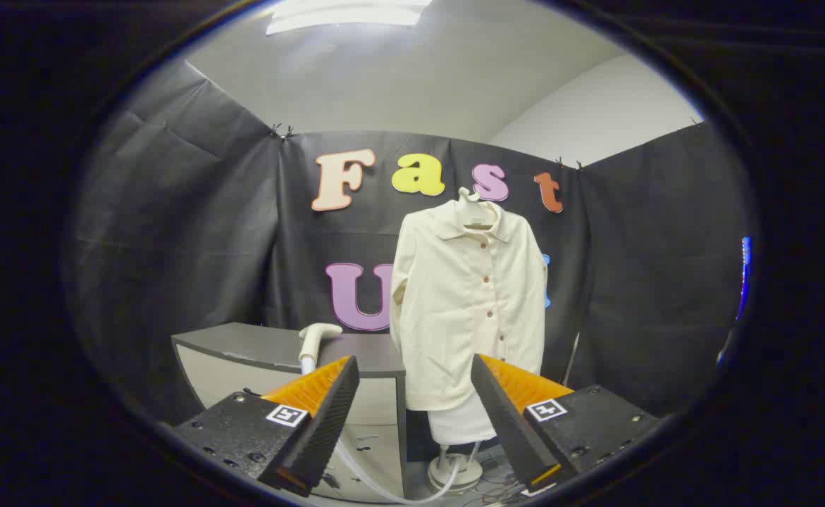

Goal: Iron the clothes twice with a garment steamer, once on the left side and once on the right side.

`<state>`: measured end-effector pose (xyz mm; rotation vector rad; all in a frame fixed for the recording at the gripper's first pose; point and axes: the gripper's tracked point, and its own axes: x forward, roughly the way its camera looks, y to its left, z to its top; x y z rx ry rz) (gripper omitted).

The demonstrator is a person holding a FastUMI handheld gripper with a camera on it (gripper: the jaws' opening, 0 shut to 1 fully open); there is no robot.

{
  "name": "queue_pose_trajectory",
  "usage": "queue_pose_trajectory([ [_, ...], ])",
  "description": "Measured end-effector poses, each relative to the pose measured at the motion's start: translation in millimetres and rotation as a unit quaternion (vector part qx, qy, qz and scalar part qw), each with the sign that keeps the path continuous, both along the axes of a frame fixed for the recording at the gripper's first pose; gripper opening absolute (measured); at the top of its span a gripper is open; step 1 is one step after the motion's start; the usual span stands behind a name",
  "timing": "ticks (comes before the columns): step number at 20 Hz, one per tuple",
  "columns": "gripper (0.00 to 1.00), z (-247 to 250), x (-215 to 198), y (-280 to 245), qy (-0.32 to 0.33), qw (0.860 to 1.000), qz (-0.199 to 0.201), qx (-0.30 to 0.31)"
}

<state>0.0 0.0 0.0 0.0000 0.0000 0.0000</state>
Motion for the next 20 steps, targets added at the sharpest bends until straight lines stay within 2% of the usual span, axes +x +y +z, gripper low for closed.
queue_pose_trajectory([
  [9,0.97,-10.5,7.3,-8.3,0.014,1.0,-0.01,0.012],
  [20,0.97,-21.8,36.7,15.6,0.025,1.0,0.009,-0.002],
])
